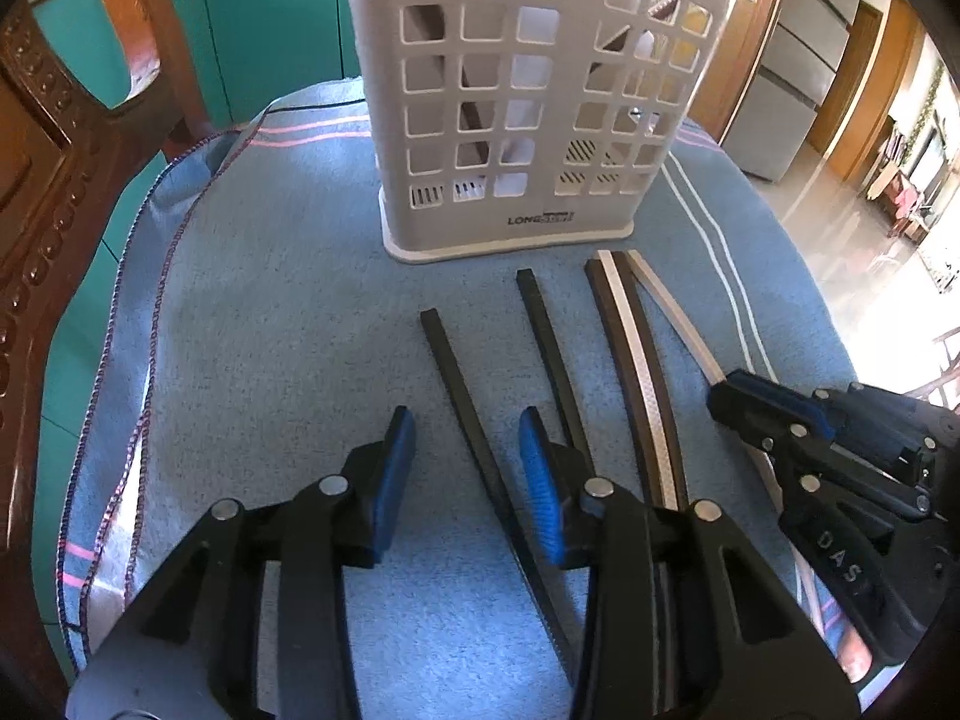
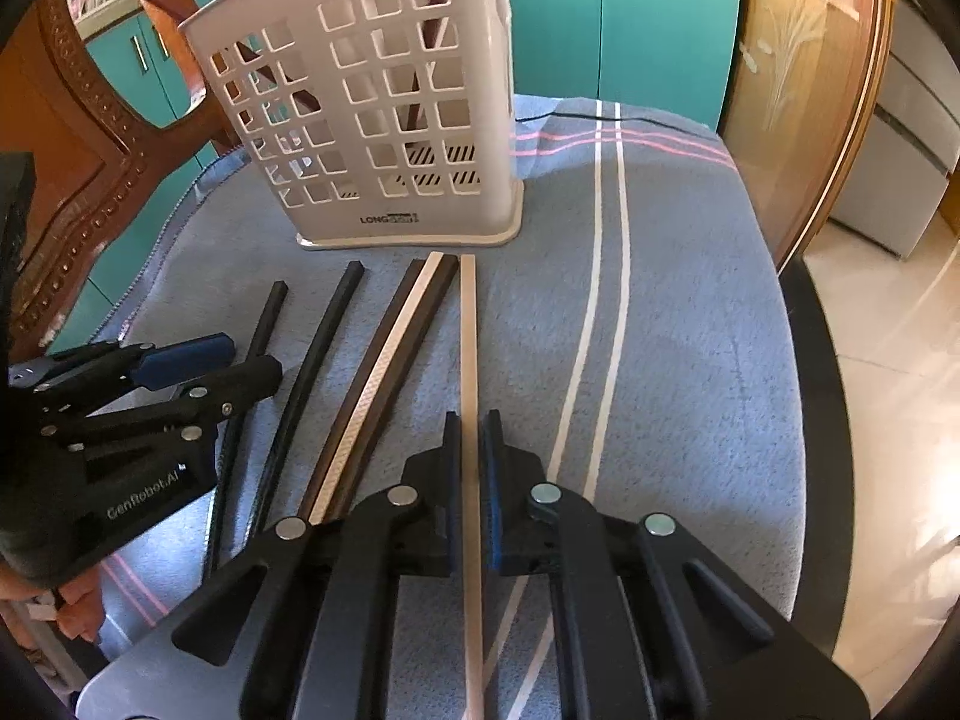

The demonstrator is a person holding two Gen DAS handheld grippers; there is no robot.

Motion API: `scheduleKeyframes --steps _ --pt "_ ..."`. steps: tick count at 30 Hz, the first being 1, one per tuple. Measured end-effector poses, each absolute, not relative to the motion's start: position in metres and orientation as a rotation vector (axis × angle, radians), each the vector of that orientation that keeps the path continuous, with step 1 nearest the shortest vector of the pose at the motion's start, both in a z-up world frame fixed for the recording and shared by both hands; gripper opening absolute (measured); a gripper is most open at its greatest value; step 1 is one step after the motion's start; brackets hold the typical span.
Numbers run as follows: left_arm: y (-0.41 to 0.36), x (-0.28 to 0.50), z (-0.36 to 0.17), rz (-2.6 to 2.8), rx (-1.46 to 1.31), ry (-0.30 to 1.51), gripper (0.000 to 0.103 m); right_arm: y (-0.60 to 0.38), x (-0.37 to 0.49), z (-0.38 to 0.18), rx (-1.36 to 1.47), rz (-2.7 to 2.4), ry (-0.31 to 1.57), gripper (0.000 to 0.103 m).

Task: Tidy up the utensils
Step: 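Close the left tool on a black chopstick while the right holds its wooden chopstick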

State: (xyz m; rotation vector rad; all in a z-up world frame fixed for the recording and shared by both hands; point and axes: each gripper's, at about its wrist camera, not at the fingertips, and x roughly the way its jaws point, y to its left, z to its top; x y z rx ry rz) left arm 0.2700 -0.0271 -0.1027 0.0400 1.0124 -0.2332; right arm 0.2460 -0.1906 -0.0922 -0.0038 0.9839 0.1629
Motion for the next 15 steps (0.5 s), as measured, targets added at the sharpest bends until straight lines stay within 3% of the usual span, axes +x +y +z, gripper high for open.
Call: scheduleKeyframes --steps 4,8,15 --pt "-0.035 0.271 -0.102 -0.240 0.026 1.030 0.037 -0.189 0.248 -0.093 -0.047 0.132 0.969 0.016" --pt "-0.040 0.276 -0.103 -0.234 0.014 1.037 0.037 -0.181 0.257 -0.094 -0.107 0.110 0.958 0.030" --pt "-0.059 0.285 -0.104 -0.195 0.044 1.035 0.038 -0.177 0.264 -0.095 -0.110 0.084 0.956 0.031"
